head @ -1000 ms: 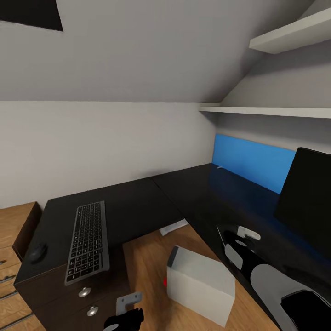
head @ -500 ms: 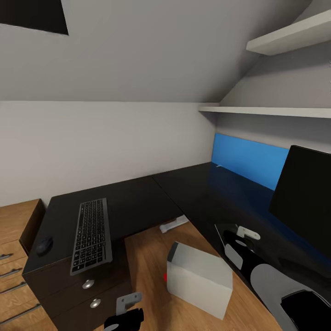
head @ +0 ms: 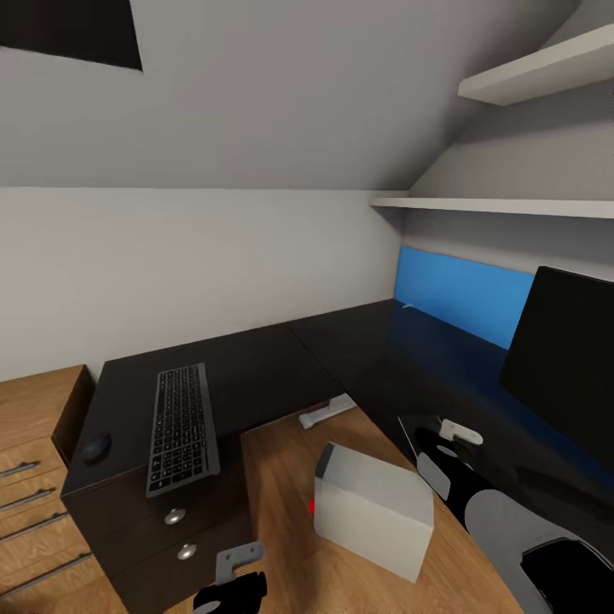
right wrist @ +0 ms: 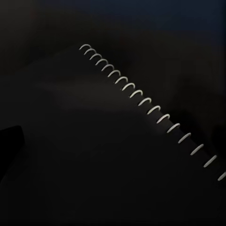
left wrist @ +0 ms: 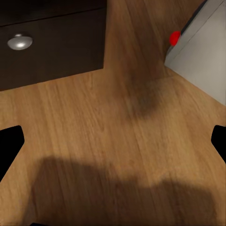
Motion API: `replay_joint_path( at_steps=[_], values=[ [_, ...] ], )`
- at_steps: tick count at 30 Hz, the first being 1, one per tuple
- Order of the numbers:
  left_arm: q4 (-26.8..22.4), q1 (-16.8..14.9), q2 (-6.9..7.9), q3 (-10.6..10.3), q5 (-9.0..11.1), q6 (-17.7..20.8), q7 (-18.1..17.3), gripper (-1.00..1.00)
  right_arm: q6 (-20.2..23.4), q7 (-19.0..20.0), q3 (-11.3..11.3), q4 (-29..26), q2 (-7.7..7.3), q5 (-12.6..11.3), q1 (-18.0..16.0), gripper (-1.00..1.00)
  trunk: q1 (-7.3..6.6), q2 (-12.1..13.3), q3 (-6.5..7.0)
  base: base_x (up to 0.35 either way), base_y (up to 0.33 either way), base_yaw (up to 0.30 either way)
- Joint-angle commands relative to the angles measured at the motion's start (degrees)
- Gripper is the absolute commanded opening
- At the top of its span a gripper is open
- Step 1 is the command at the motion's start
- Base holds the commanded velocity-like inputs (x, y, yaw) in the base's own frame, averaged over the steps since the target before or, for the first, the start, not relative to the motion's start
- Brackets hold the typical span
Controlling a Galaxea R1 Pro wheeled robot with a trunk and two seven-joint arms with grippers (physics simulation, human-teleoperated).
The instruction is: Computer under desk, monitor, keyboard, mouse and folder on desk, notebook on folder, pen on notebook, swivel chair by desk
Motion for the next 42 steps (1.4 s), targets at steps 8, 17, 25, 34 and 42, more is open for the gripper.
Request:
replay_joint_path(
  at_steps=[8, 17, 25, 34, 42],
  values=[
    [-0.08, -0.05, 0.02, -0.11, 0.5, 0.08, 0.5, 1.0, -0.44, -0.2, 0.02, 0.93, 0.0, -1.67, 0.01, 1.0, 0.0, -0.03, -0.08, -0.008, 0.009, 0.0],
    [-0.08, -0.06, 0.04, -0.1, 0.49, 0.02, 0.5, 1.0, -0.59, -0.27, -0.01, 0.93, 0.07, -1.67, 0.01, 1.0, 0.0, -0.03, -0.08, -0.073, 0.121, 0.0],
    [-0.08, -0.04, 0.05, -0.12, 0.5, 0.01, 0.5, 1.0, -0.63, -0.27, -0.02, 0.93, 0.02, -1.67, 0.01, 1.0, 0.0, -0.03, -0.08, -0.024, 0.055, 0.0],
    [-0.08, -0.06, 0.05, -0.12, 0.5, 0.06, 0.5, 1.0, -0.63, -0.27, -0.03, 0.93, 0.03, -1.67, 0.01, 1.0, 0.0, -0.03, -0.08, -0.026, 0.046, 0.0],
    [-0.07, -0.06, 0.02, -0.09, 0.52, 0.1, 0.5, 1.0, -0.63, -0.27, -0.03, 0.93, 0.02, -1.63, 0.01, 1.0, 0.0, -0.03, -0.08, -0.001, 0.003, 0.0]
  ],
)
